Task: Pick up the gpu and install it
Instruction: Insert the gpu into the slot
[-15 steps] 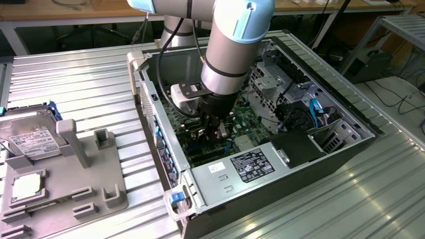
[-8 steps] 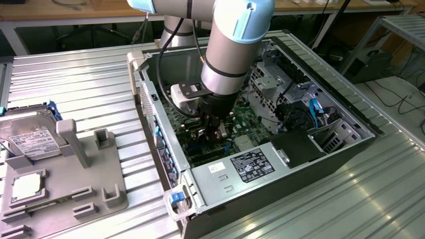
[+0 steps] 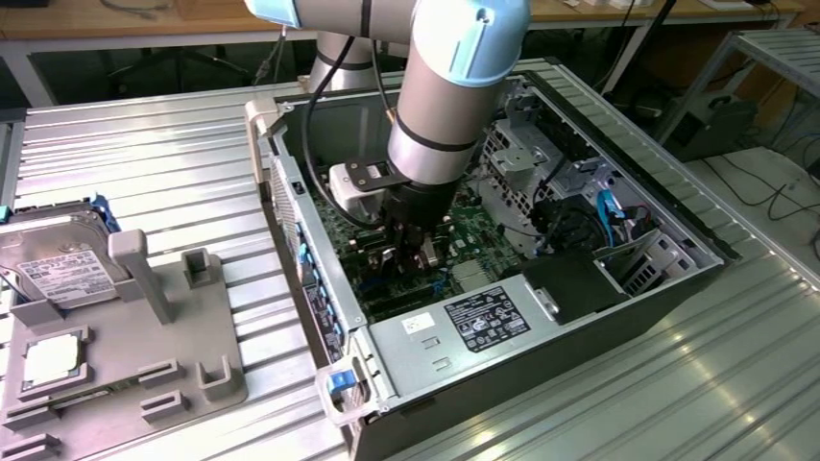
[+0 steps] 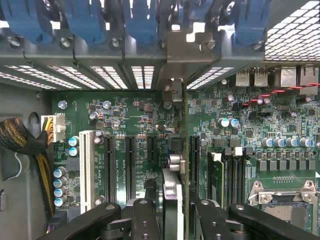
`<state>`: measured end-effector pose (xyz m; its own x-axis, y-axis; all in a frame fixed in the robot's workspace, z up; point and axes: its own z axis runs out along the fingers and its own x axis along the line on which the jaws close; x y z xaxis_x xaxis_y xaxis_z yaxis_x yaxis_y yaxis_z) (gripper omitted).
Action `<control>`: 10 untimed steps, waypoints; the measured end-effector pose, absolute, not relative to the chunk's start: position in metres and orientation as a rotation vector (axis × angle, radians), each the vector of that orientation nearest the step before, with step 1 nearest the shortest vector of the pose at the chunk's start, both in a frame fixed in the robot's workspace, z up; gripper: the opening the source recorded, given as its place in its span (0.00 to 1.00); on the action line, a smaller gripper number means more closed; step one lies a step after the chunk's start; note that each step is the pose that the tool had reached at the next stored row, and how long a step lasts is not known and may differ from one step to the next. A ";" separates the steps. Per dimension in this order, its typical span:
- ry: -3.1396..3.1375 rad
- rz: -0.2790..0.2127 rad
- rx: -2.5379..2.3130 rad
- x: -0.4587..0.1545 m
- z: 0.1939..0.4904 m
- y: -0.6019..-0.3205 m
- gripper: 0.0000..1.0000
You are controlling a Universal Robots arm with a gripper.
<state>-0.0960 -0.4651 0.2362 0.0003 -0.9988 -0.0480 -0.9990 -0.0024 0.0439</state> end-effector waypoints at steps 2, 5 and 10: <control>2.217 0.102 -2.220 -0.096 0.236 -0.465 0.35; 2.217 0.102 -2.220 -0.096 0.236 -0.465 0.35; 2.215 0.097 -2.218 -0.096 0.250 -0.465 0.35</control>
<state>-0.0961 -0.4652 0.2500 0.0005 -0.9989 -0.0477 -0.9992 -0.0024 0.0395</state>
